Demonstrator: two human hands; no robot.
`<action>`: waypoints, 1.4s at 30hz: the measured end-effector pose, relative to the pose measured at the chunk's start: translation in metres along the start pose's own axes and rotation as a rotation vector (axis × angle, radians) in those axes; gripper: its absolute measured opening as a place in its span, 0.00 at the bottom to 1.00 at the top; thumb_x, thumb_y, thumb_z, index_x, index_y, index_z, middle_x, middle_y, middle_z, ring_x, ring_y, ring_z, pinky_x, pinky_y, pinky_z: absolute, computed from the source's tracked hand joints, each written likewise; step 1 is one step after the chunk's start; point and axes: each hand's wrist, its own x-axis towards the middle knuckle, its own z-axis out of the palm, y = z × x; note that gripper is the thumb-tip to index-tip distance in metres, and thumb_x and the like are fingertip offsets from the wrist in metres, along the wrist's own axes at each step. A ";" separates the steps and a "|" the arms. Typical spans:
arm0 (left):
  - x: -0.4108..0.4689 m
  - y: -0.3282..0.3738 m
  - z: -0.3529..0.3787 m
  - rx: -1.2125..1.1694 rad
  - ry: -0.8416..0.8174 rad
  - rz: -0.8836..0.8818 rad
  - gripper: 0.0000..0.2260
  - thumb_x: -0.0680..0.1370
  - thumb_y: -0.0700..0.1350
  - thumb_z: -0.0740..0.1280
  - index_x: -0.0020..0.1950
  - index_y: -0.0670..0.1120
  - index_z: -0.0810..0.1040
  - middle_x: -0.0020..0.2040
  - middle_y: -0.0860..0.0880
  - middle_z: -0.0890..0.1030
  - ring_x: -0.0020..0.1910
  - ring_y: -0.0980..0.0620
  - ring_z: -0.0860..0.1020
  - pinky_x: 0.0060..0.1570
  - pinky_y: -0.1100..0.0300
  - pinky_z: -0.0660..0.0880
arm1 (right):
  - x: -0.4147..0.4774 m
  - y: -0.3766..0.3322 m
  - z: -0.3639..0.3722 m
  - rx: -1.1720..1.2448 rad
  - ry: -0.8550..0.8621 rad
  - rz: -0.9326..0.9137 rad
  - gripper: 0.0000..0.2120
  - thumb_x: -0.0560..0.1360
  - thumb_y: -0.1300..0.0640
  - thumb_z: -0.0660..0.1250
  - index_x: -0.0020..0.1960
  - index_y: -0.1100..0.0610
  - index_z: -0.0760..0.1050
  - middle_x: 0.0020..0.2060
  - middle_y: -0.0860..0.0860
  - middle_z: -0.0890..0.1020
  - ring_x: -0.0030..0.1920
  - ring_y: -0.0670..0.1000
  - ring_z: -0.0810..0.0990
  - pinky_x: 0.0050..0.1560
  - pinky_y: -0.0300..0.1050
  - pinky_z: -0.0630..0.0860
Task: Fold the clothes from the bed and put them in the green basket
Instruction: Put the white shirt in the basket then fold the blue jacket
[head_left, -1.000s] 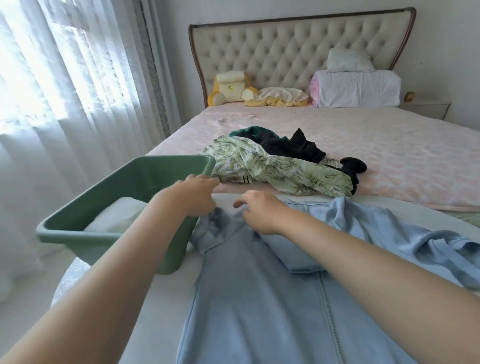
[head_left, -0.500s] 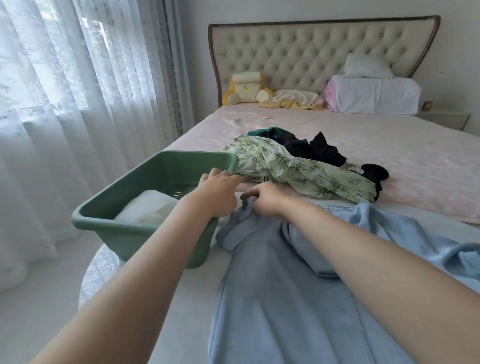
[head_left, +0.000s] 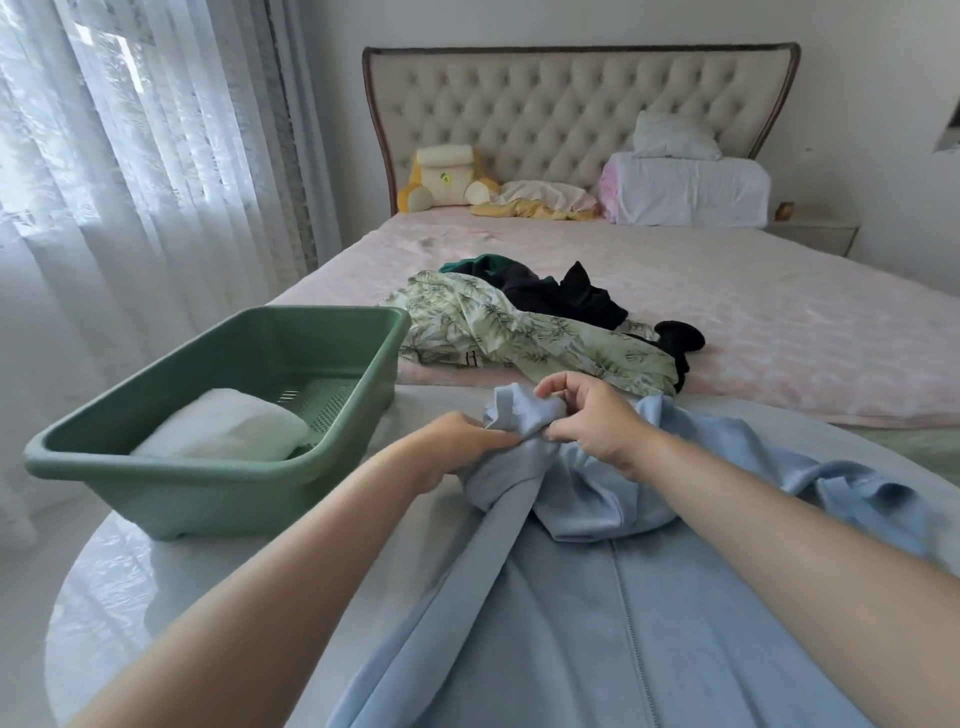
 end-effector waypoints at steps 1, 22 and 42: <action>0.000 0.002 -0.001 -0.035 0.028 0.007 0.15 0.72 0.54 0.76 0.49 0.44 0.81 0.47 0.46 0.83 0.41 0.51 0.79 0.40 0.60 0.74 | 0.000 0.003 -0.002 -0.013 0.013 0.003 0.22 0.69 0.77 0.69 0.53 0.53 0.77 0.42 0.53 0.81 0.41 0.49 0.78 0.45 0.42 0.76; 0.020 0.023 0.005 0.072 0.225 0.254 0.16 0.80 0.33 0.53 0.52 0.44 0.80 0.47 0.48 0.83 0.35 0.50 0.81 0.36 0.61 0.75 | -0.003 0.024 -0.016 -0.258 0.138 0.551 0.05 0.74 0.67 0.61 0.42 0.60 0.70 0.34 0.58 0.75 0.32 0.56 0.75 0.33 0.48 0.77; 0.069 0.012 -0.009 1.282 0.747 0.288 0.18 0.76 0.40 0.60 0.66 0.45 0.71 0.64 0.43 0.72 0.64 0.42 0.69 0.64 0.48 0.65 | 0.029 0.052 0.012 -0.475 0.364 0.114 0.15 0.82 0.62 0.60 0.67 0.52 0.67 0.54 0.51 0.76 0.43 0.48 0.74 0.34 0.40 0.64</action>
